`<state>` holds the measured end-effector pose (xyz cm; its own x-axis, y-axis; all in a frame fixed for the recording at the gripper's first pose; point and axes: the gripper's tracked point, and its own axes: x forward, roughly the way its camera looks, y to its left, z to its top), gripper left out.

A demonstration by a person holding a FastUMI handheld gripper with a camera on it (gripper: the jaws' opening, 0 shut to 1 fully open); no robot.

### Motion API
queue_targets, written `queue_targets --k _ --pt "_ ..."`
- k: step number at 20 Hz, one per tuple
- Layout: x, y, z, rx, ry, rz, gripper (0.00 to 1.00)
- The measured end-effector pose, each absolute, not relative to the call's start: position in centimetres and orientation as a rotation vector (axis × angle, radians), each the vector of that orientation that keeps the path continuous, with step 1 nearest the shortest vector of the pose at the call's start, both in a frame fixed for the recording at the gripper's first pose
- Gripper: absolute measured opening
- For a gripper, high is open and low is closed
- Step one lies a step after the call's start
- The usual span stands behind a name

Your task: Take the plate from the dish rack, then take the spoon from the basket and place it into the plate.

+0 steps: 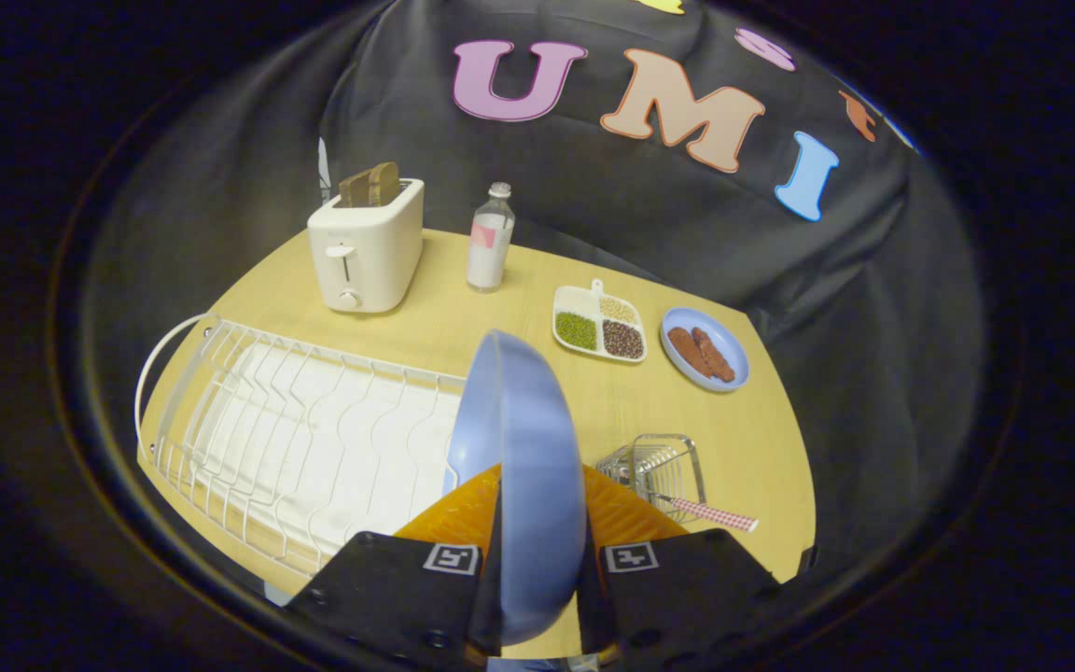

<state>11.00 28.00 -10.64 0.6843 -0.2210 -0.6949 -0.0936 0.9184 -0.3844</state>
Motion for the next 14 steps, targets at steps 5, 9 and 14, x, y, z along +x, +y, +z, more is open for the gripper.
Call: queue_targets --k 5,9,14 --pt "11.5 29.4 -9.3 -0.566 0.776 -0.045 0.32" --pt "11.7 29.9 -8.8 -0.617 0.771 -0.048 0.32" --pt "13.0 30.3 -5.1 -0.618 0.689 -0.072 0.32"
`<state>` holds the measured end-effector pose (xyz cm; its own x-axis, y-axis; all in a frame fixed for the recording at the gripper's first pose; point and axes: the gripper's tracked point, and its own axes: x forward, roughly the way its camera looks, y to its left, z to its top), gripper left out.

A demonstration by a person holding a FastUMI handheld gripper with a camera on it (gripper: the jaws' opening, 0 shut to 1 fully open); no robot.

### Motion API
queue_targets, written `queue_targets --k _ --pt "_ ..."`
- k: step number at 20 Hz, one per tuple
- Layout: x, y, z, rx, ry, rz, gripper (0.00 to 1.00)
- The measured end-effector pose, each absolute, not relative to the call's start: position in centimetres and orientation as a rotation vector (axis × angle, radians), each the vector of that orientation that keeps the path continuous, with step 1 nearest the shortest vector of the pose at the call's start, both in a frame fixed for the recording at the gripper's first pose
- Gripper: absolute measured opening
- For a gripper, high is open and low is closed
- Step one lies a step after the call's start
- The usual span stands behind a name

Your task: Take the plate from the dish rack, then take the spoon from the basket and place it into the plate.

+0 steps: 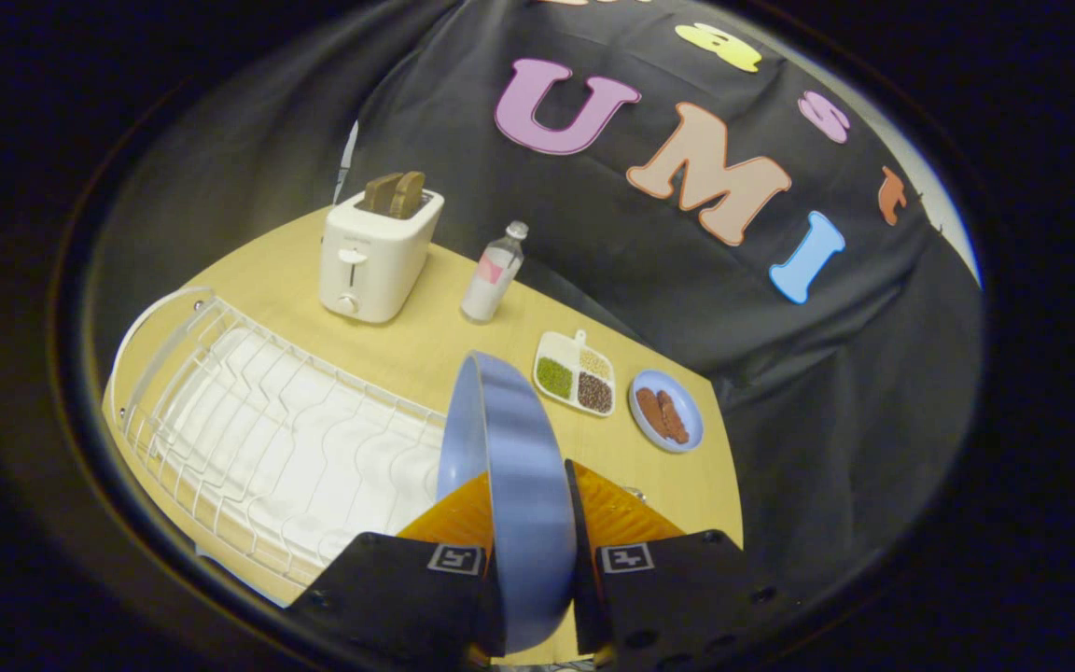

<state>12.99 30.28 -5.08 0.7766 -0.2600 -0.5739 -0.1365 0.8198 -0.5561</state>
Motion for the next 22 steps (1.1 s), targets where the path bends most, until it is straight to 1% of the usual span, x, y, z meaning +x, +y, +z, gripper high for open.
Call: queue_targets --k 3,6,10,13,15,17,19,22 --pt "13.3 30.3 -1.6 -0.600 0.606 -0.060 0.32" --pt "12.4 29.0 -0.1 -0.518 0.600 -0.025 0.32" --pt "9.8 27.1 -0.7 -0.251 0.662 0.083 0.32" --pt "7.2 24.3 -0.9 -0.017 0.652 0.151 0.32" --pt "5.2 21.7 -1.3 0.140 0.648 0.172 0.32" --pt "3.8 18.8 -1.6 0.253 0.613 0.176 0.32" --pt "2.0 15.6 -2.6 0.319 0.575 0.148 0.31" --pt "-1.4 13.1 -4.9 0.470 0.550 0.132 0.31"
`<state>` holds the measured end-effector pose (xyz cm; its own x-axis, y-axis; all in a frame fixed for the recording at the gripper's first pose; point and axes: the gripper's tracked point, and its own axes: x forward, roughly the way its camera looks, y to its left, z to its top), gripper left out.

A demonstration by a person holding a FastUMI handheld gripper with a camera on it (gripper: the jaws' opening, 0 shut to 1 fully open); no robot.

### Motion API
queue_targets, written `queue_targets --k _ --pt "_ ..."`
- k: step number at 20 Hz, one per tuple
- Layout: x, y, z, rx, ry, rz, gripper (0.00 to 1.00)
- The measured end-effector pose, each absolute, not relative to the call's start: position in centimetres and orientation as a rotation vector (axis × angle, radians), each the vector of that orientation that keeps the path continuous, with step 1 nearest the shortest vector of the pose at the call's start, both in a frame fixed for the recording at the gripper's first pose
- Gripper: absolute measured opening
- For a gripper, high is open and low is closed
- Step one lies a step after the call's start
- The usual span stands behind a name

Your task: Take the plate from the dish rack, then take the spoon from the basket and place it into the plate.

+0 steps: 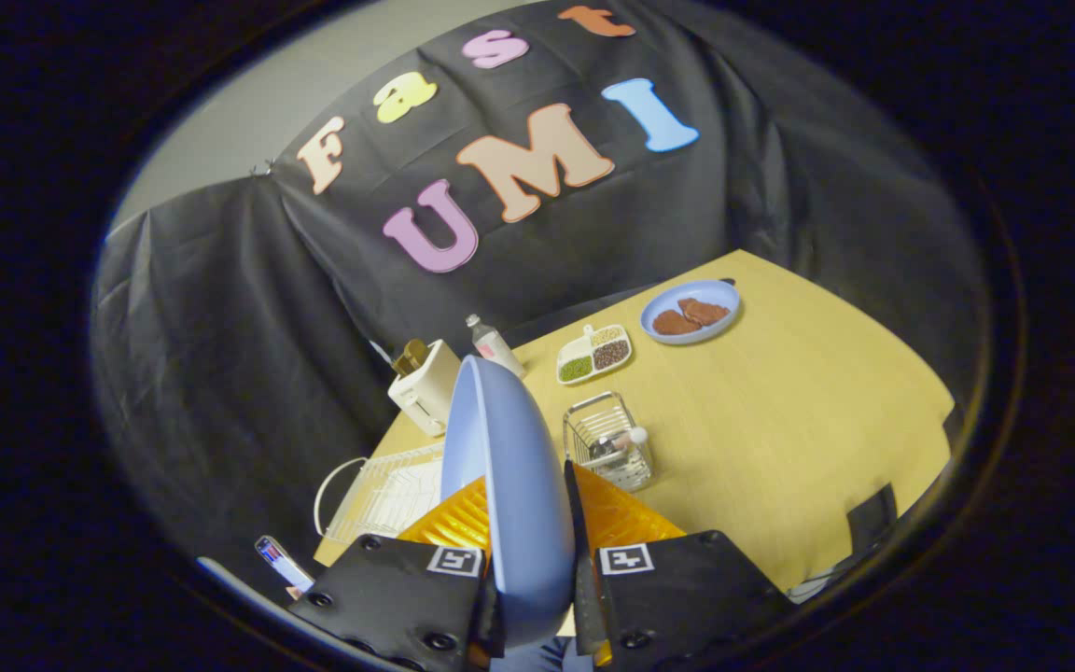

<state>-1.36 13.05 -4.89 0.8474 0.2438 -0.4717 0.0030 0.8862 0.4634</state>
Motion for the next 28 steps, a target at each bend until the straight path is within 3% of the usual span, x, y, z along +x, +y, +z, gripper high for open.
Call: queue_targets --k 9,15,28 --pt "-5.6 9.9 -13.1 0.732 0.488 0.024 0.31" --pt "-6.0 5.5 -18.7 0.773 0.487 -0.143 0.31" --pt "-4.0 6.4 -22.0 0.848 0.496 -0.170 0.32"
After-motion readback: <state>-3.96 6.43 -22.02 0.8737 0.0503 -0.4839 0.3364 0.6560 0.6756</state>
